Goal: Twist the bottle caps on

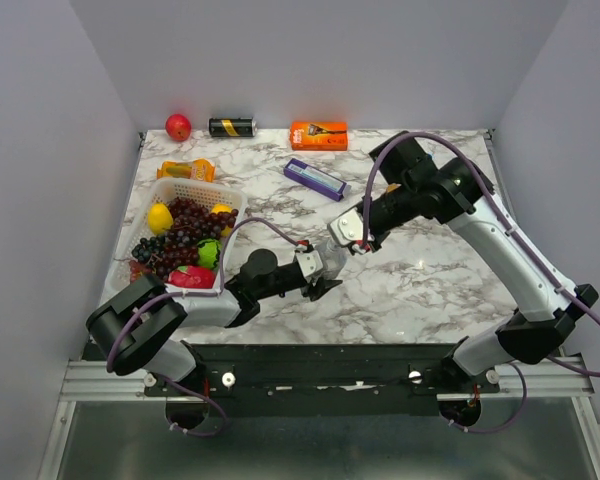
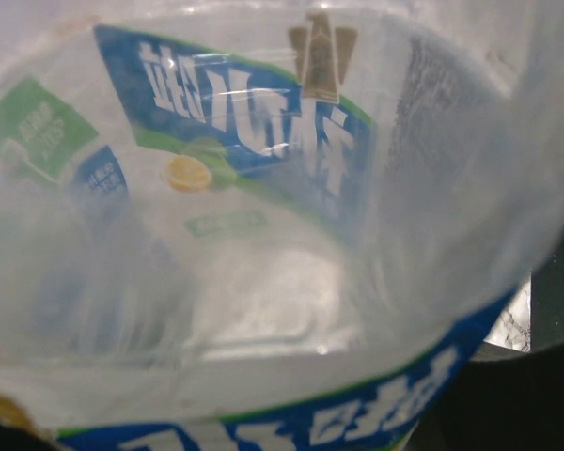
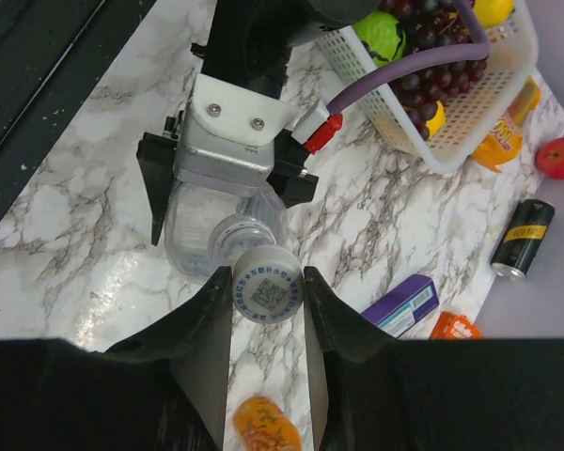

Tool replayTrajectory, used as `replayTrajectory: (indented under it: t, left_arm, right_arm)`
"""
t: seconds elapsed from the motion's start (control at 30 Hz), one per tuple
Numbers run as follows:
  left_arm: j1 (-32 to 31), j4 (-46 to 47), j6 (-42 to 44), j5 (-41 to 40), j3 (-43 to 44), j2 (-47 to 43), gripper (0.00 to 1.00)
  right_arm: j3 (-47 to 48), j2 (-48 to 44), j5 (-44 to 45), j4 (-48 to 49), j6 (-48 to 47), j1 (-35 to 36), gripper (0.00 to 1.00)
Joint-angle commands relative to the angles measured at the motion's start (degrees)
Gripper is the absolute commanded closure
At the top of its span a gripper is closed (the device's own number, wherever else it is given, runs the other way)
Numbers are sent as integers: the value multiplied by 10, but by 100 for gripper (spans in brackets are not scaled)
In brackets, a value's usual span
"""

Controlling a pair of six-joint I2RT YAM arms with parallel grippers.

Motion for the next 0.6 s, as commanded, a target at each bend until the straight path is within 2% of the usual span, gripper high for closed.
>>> replayTrajectory:
  t: [0.0,0.23,0.57]
  left_arm:
    - [2,-3,27,-27,-5,8,100]
    - [2,28,76,-37,-25,16,100]
    - [2,28,81,-34,-20,19,100]
  right_arm:
    - [-20,-17,8,-112,-12,4,69]
    - [-48,-23,4,-112,-19,4,69]
    - [-58,-11,4,-111,-25,8,69]
